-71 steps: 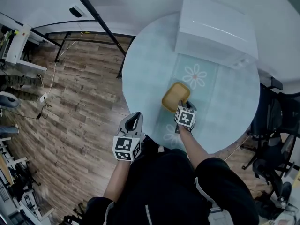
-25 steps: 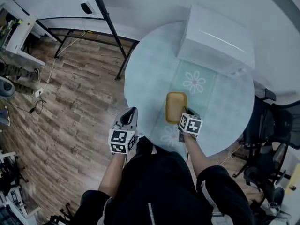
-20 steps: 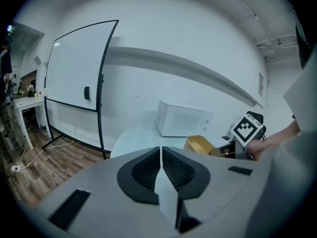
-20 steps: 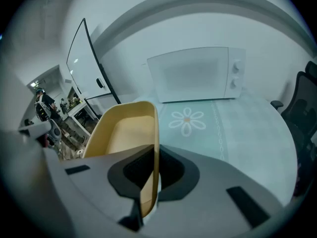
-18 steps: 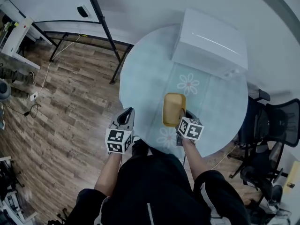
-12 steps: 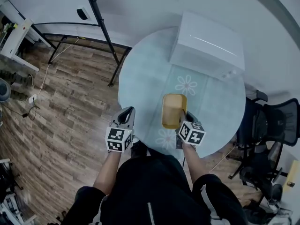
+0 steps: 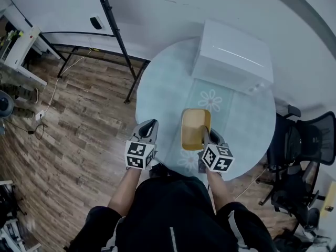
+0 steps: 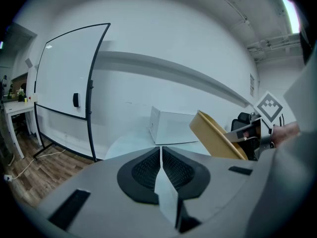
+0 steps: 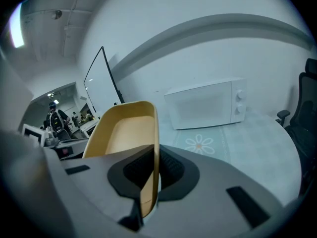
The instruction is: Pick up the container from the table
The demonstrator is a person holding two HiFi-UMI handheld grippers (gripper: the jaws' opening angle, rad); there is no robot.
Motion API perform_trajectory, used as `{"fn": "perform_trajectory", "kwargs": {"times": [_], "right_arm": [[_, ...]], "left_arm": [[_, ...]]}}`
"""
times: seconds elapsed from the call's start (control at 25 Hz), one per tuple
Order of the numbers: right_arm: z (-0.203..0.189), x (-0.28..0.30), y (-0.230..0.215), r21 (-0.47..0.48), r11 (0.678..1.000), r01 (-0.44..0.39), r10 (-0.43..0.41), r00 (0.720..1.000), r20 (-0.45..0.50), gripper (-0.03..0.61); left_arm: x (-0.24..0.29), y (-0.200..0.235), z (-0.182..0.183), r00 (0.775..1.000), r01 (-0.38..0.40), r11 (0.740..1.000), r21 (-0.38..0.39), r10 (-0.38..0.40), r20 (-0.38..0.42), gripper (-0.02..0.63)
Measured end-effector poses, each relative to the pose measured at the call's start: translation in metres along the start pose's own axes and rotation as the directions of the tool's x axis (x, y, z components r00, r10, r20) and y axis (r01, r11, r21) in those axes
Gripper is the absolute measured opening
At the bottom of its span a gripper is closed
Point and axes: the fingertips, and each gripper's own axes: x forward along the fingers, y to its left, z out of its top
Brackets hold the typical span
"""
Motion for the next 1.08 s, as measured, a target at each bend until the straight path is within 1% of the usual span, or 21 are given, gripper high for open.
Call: {"fn": "perform_trajectory", "kwargs": {"times": [0.2, 0.64, 0.84, 1.08], "right_arm": [[-0.0010, -0.0015, 0.0061, -0.005, 1.000, -0.016, 0.016, 1.000, 0.004, 0.026], [-0.0053, -0.0024, 0.0067, 0.010, 1.000, -0.026, 0.026, 1.000, -0.004, 0.026], [-0.0051, -0.0039, 0.0099, -0.011, 1.000, -0.028, 0.028, 1.000, -0.002, 0.026], [-0.0078, -0.0043, 0.0109, 0.009, 0.999, -0.044, 0.044, 0.999, -0.010, 0.026]], "left_arm": [[0.0009, -0.0027, 0.0062, 1.000, 0.005, 1.000, 0.006, -0.005, 0.011, 0.026], [0.0015, -0.0051, 0.0080, 1.000, 0.008, 1.000, 0.013, -0.008, 0.013, 0.026], [0.0005, -0.0072, 0.0072, 1.000, 0.014, 1.000, 0.011, -0.014, 0.009, 0.026], [0.0002, -0.0102, 0.0056, 1.000, 0.016, 1.000, 0.013, -0.016, 0.008, 0.026]]}}
